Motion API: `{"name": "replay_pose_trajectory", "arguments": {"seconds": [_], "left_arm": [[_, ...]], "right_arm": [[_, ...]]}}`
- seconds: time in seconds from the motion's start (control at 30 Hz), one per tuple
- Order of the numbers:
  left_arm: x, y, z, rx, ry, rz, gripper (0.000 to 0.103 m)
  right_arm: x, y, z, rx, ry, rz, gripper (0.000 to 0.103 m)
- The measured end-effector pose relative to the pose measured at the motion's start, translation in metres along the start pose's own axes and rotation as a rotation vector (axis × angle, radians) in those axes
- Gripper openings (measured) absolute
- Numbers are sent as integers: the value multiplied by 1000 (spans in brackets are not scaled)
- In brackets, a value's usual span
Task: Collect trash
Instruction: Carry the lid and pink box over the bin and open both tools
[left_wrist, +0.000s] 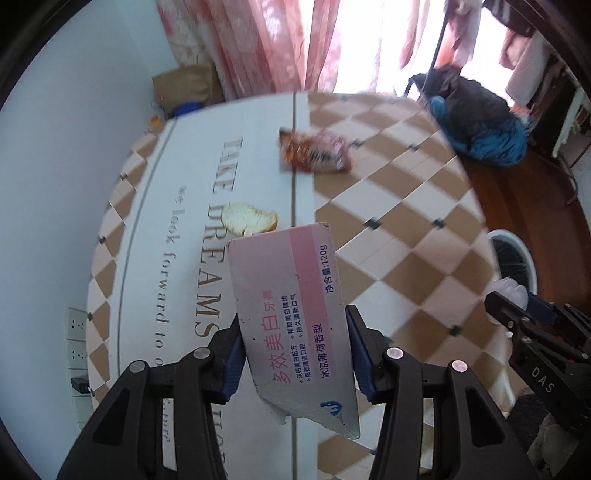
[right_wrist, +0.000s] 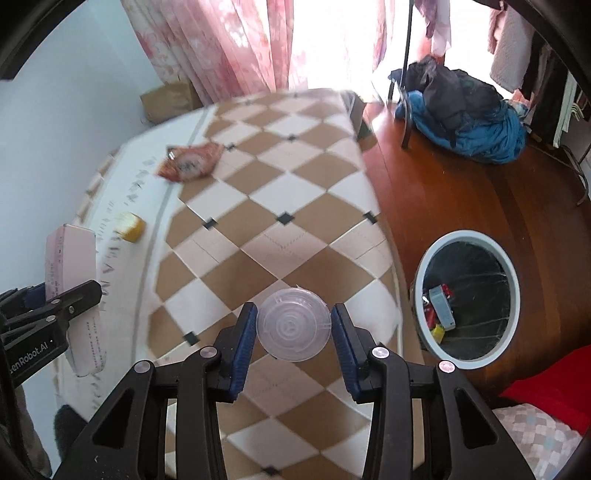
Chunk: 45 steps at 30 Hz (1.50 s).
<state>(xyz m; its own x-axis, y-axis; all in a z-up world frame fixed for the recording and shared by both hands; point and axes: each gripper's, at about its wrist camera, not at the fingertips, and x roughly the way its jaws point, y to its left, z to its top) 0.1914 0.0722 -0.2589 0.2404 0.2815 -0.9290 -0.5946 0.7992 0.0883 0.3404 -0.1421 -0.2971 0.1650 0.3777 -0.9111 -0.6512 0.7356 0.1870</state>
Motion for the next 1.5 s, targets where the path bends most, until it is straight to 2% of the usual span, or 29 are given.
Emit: {"name": "replay_pose_trajectory", "arguments": {"seconds": [0.2, 0.37, 0.5, 0.63, 0.87, 1.07, 1.27, 1.3, 1.33, 1.4, 1.43, 1.5], "left_arm": [[-49, -37, 6, 19, -112, -51, 46], [-80, -77, 11, 82, -176, -97, 46], [-97, -131, 23, 159, -211, -155, 46], [-90, -189, 36, 226, -201, -212, 46], [-35, -302, 54, 363, -91, -306, 46], [50, -374, 73, 426, 143, -416, 46], [116, -424, 86, 444, 314, -434, 48], [125, -428, 87, 436, 334, -435, 54], [135, -431, 89, 422, 359, -435, 69], [150, -429, 95, 386, 395, -441, 89], [157, -428, 97, 364, 414, -450, 96], [164, -421, 97, 322, 437, -437, 96]], "right_arm": [[-66, -32, -5, 63, -106, 33, 43], [-115, -81, -10, 118, -176, 24, 43], [-141, -131, -15, 176, -208, -6, 43], [-150, -190, -21, 247, -208, -49, 43], [-118, -292, -33, 376, -131, -73, 43], [-60, -352, -40, 458, -24, -60, 43], [3, -387, -47, 511, 68, -27, 43], [12, -388, -46, 516, 81, -21, 43], [23, -392, -47, 523, 95, -15, 43], [40, -395, -45, 531, 123, 11, 43], [48, -398, -45, 542, 135, 25, 43], [65, -399, -44, 535, 167, 53, 43]]}}
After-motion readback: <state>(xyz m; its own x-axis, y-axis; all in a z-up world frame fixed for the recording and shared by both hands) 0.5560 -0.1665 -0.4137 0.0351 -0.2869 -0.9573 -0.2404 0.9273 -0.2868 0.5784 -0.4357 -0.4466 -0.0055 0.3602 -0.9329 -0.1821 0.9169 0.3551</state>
